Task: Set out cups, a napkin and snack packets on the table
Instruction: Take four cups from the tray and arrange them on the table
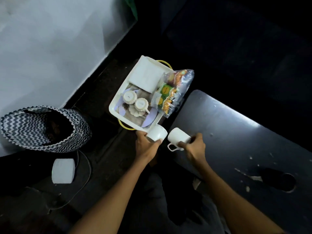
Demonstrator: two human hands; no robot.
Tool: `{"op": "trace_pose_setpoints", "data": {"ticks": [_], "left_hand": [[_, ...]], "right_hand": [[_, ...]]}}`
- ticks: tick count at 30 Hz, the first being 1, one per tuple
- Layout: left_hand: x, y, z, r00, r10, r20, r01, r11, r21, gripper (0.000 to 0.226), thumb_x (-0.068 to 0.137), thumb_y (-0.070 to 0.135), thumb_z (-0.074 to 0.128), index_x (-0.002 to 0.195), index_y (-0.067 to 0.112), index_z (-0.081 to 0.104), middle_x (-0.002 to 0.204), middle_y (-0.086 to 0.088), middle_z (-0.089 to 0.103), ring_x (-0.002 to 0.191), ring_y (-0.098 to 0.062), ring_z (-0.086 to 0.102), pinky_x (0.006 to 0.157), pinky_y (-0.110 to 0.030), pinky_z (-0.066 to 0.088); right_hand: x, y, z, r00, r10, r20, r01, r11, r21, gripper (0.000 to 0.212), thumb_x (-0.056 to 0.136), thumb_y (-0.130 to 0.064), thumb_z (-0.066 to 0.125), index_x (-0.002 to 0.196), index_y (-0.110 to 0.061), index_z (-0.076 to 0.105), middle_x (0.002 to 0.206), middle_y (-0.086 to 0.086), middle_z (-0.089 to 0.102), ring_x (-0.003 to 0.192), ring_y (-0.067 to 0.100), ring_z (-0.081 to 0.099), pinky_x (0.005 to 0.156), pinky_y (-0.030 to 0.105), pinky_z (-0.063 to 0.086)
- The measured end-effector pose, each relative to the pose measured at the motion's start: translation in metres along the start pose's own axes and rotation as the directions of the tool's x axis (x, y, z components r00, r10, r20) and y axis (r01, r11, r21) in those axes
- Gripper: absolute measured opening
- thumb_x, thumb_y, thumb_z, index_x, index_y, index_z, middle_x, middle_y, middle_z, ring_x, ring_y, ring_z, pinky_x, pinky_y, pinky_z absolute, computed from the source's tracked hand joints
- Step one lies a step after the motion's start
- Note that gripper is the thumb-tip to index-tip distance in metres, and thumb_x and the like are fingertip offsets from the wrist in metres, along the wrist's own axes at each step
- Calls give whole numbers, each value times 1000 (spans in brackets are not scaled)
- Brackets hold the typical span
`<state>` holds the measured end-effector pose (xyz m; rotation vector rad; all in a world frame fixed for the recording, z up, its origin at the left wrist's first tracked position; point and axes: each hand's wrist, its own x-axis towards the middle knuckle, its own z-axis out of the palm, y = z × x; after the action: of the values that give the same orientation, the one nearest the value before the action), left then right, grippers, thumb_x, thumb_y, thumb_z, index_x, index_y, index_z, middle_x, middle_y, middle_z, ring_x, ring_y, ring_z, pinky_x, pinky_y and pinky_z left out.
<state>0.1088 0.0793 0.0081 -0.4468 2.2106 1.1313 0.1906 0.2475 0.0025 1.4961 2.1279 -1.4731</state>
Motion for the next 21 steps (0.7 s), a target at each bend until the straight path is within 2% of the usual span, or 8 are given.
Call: {"op": "trace_pose_setpoints", "data": {"ticks": [3, 7, 9, 11, 14, 17, 19, 21], "left_hand": [[-23, 5, 25, 987, -113, 113, 135, 966, -220, 65, 62, 19, 81, 114, 15, 43, 120, -15, 55, 99, -32, 65, 82, -50, 60], [-66, 18, 71, 952, -136, 276, 239, 892, -385, 57, 75, -9, 70, 126, 4, 47, 121, -24, 59, 100, -43, 68, 82, -44, 61], [-86, 21, 92, 917, -160, 365, 332, 812, -479, 47, 78, -14, 61, 124, -5, 54, 119, -30, 62, 106, -49, 65, 87, -46, 59], [-110, 24, 119, 889, -178, 422, 401, 748, -529, 42, 79, -12, 58, 121, -7, 58, 115, -28, 64, 111, -45, 63, 94, -46, 55], [-144, 26, 158, 885, -174, 433, 381, 805, -455, 44, 62, 9, 70, 105, 8, 67, 97, -8, 70, 99, -25, 63, 86, -32, 47], [-169, 22, 199, 913, -149, 379, 306, 866, -396, 55, 44, 7, 72, 99, 8, 68, 85, -7, 70, 82, -26, 63, 79, -33, 50], [-177, 16, 220, 938, -121, 325, 234, 913, -335, 60, 45, -2, 78, 103, 10, 67, 93, -8, 72, 87, -28, 67, 81, -36, 56], [-182, 8, 239, 955, -57, 289, 125, 967, -222, 63, 51, -10, 81, 104, 17, 64, 98, 0, 71, 91, -20, 66, 74, -27, 54]], "right_hand": [[-2, 18, -37, 974, 212, 78, -226, 899, 374, 40, 61, -8, 82, 90, -1, 55, 84, 11, 56, 61, 16, 51, 36, 15, 37], [-8, 62, -106, 917, 239, 320, -391, 703, 595, 19, 59, -6, 66, 77, 0, 62, 77, 15, 59, 55, 19, 53, 48, 21, 40], [-11, 84, -135, 901, 195, 387, -412, 662, 626, 29, 57, -2, 64, 85, -3, 62, 79, 13, 67, 64, 20, 64, 53, 22, 48], [-12, 110, -165, 910, 149, 387, -378, 681, 627, 50, 55, 7, 62, 104, -1, 62, 94, 16, 72, 83, 28, 67, 64, 29, 51], [-13, 145, -199, 931, 97, 353, -306, 734, 606, 74, 59, 20, 54, 129, -3, 57, 124, 22, 66, 109, 38, 61, 82, 41, 46], [-17, 171, -232, 956, 74, 285, -233, 783, 577, 80, 44, 6, 61, 121, -14, 65, 115, 14, 70, 99, 28, 63, 66, 33, 51], [-13, 187, -246, 969, 84, 233, -199, 823, 532, 80, 38, 3, 63, 115, -16, 68, 107, 13, 72, 94, 26, 62, 60, 32, 52], [-7, 204, -257, 978, 88, 189, -170, 864, 475, 78, 34, 3, 67, 110, -18, 69, 101, 6, 74, 91, 23, 64, 57, 29, 53]]}}
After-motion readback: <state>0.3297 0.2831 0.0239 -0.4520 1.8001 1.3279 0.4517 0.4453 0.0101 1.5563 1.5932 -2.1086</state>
